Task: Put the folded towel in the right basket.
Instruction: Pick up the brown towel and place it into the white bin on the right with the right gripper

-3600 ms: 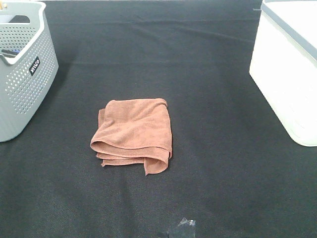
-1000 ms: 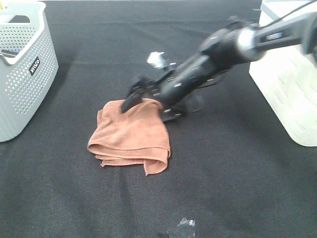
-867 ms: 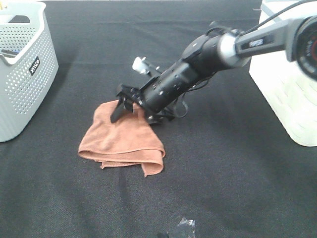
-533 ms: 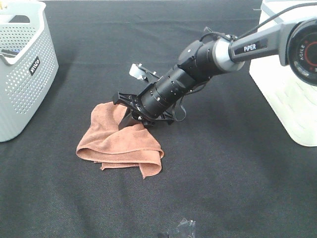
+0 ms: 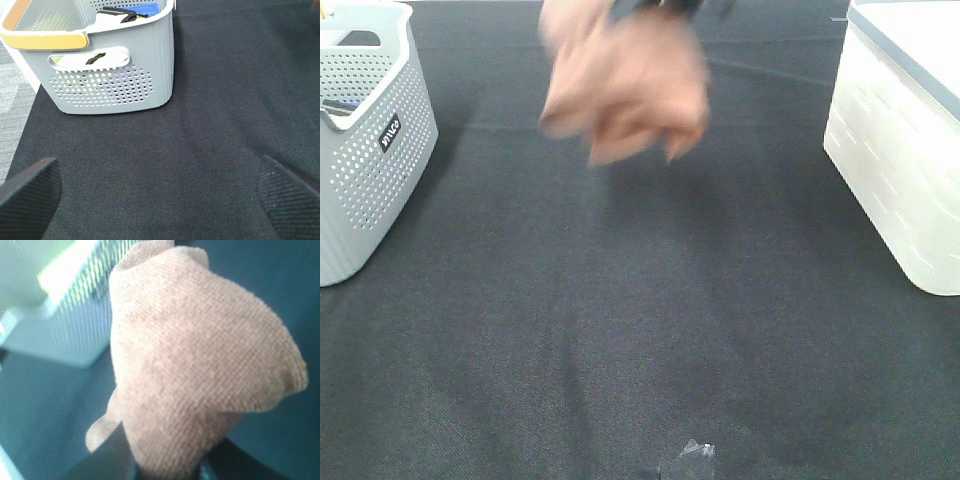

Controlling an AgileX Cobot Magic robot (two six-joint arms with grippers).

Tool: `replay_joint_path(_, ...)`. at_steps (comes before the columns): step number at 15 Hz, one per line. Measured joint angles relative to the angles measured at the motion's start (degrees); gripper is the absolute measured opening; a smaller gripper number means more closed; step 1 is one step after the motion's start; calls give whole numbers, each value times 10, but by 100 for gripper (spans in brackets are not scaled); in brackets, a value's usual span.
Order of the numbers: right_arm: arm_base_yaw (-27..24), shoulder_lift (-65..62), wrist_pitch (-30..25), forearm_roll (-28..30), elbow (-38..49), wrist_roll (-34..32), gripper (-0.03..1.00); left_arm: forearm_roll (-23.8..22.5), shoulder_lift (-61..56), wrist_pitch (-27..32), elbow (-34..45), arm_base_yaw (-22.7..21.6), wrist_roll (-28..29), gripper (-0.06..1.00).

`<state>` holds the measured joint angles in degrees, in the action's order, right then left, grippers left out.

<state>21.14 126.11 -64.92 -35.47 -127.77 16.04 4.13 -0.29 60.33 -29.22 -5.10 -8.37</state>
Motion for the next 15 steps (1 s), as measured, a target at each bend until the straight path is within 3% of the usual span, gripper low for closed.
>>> replay_joint_path(2, -85, -5, -40, 39, -147, -53, 20, 0, 0, 0, 0, 0, 0, 99)
replay_joint_path(4, -158, -15, -42, 79, -199, -95, 20, 0, 0, 0, 0, 0, 0, 99)
replay_joint_path(7, -250, -36, -50, 114, -206, -103, 20, 0, 0, 0, 0, 0, 0, 99)
replay_joint_path(10, -331, -38, -50, 226, -185, -109, 20, 0, 0, 0, 0, 0, 0, 99)
replay_joint_path(15, -355, -22, -51, 291, -92, -95, 20, 0, 0, 0, 0, 0, 0, 99)
